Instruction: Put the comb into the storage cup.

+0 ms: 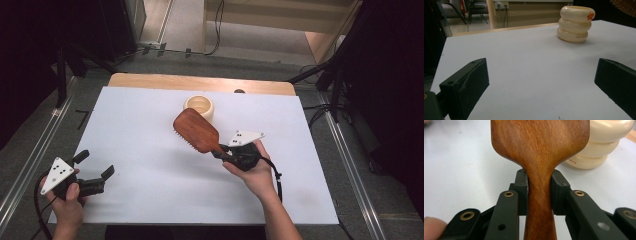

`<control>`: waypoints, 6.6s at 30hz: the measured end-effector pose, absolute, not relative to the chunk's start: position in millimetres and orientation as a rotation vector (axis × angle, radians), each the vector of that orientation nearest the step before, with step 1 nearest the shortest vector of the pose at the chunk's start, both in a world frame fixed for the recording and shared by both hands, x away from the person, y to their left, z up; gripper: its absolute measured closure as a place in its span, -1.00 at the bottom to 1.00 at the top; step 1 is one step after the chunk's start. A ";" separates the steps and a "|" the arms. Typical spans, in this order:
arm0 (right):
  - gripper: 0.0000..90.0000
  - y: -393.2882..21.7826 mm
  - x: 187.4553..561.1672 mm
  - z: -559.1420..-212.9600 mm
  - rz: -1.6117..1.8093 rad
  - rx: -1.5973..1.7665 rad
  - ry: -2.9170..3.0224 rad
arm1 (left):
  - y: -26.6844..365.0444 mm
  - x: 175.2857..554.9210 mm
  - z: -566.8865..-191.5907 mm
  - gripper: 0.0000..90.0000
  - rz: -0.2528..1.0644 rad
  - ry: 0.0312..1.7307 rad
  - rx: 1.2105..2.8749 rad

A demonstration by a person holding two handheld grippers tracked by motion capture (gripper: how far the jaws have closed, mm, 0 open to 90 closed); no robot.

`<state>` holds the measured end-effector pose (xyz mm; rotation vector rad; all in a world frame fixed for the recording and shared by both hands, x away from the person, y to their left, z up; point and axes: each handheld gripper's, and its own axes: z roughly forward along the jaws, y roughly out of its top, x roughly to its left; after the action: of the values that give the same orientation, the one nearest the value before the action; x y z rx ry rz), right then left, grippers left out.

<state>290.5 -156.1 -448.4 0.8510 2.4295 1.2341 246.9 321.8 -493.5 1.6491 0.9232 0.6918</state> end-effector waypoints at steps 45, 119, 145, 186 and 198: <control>0.54 -181.0 270.6 -446.7 1.416 0.853 2.184 | 254.0 245.2 -427.5 -1.00 0.635 0.783 1.653; 0.54 -144.9 256.1 -454.9 1.462 0.740 2.175 | 125.6 282.7 -413.9 -1.00 0.354 0.689 1.624; 0.54 -122.0 244.4 -456.9 1.523 0.729 2.132 | 109.2 286.9 -415.6 -1.00 0.246 0.701 1.576; 0.02 -123.4 248.3 -459.4 1.588 0.803 2.097 | 111.0 287.4 -409.9 0.24 0.101 0.679 1.550; -1.00 -141.1 252.0 -457.4 1.608 0.879 2.049 | 117.3 290.6 -404.3 0.24 0.130 0.678 1.543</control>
<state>252.0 -141.1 -457.4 0.8787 2.0491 1.6077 290.6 117.3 -404.3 1.5433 0.6778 0.1297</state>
